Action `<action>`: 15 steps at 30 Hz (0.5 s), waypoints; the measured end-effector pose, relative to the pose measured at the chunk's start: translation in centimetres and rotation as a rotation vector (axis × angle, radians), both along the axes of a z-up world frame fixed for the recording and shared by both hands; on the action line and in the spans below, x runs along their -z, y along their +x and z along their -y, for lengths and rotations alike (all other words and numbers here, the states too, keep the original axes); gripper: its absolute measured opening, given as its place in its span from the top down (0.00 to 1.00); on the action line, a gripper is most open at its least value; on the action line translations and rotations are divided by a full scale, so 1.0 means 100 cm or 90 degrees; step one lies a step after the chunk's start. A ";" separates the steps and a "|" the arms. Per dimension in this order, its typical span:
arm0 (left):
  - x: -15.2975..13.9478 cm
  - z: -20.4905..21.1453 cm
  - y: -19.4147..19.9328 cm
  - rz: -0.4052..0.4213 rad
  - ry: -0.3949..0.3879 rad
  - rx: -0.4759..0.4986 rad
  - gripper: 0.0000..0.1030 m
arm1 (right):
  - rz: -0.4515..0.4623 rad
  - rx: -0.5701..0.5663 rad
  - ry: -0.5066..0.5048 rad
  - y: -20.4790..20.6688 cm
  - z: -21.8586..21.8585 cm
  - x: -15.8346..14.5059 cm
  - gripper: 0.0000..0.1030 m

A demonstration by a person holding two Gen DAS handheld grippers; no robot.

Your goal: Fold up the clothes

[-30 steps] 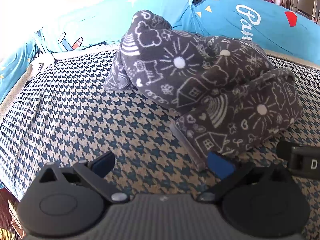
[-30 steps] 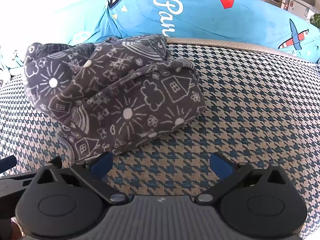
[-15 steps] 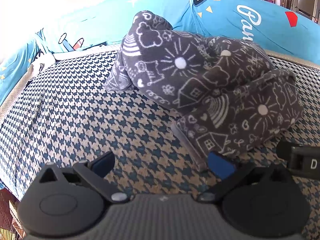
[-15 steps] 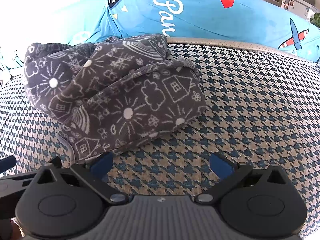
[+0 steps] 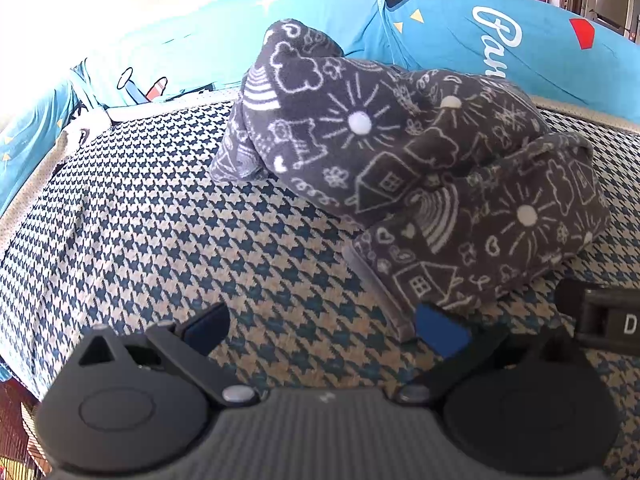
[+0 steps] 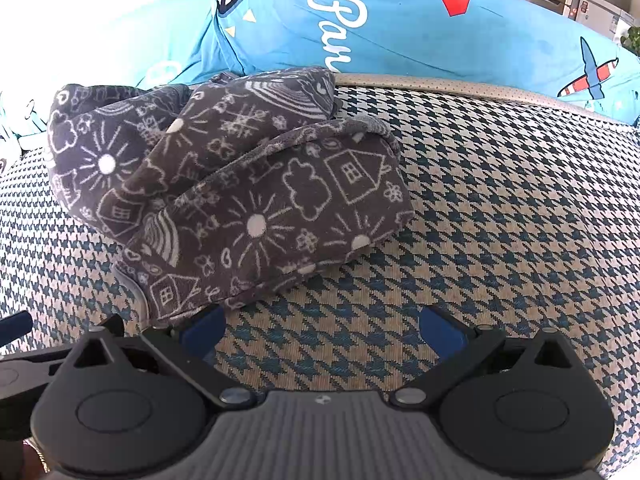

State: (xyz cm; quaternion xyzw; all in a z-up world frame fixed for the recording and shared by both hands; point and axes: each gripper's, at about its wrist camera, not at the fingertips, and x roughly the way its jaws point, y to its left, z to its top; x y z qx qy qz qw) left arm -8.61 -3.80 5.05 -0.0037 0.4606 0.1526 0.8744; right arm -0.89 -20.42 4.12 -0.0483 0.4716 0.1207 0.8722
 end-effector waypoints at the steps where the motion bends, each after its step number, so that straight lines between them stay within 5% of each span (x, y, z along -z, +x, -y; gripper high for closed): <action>1: 0.000 -0.001 0.000 0.000 0.001 0.001 0.00 | 0.000 0.001 0.000 0.000 0.000 0.000 0.00; 15: 0.001 0.000 -0.006 0.003 0.006 0.022 0.00 | 0.004 -0.005 0.004 -0.001 -0.001 0.000 0.00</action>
